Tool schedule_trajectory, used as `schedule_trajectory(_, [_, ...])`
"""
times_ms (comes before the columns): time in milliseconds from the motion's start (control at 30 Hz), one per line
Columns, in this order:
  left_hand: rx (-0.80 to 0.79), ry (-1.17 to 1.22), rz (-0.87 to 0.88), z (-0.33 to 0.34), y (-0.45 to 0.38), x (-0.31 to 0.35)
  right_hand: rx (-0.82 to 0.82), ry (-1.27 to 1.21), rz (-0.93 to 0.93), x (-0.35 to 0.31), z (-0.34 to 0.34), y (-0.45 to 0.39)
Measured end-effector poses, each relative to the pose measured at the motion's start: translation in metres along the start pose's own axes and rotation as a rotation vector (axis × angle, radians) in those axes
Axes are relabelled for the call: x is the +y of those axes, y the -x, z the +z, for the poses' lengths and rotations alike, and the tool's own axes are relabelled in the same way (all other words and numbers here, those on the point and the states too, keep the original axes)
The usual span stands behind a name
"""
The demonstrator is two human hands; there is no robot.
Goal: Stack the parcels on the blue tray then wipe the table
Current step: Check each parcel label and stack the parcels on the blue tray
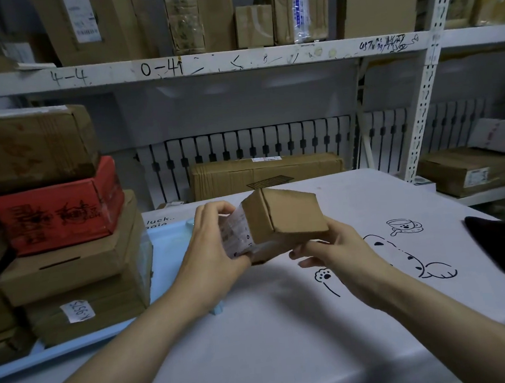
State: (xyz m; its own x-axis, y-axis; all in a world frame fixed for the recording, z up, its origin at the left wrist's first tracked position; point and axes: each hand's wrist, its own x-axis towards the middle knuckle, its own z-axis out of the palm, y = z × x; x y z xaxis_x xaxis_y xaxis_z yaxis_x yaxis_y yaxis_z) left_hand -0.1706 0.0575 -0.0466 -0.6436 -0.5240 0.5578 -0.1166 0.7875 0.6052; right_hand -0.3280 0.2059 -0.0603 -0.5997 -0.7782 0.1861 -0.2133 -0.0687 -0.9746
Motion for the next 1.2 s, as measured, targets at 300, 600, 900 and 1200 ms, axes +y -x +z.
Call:
schedule_trajectory(300, [0.089,0.056,-0.058,-0.003,0.001,-0.002,0.073,-0.048,-0.112,-0.01,0.006,0.0])
schedule_trajectory(600, [-0.087,0.488,-0.441,-0.003,0.004,0.002,0.108,0.083,-0.02,-0.006,0.003,-0.003])
schedule_trajectory(900, [-0.109,0.946,-0.674,0.004,0.003,0.001,0.028,-0.06,0.043,0.001,0.001,-0.001])
schedule_trajectory(1200, [-0.153,1.012,-0.899,0.014,0.005,0.017,0.154,0.055,-0.139,-0.002,0.011,0.002])
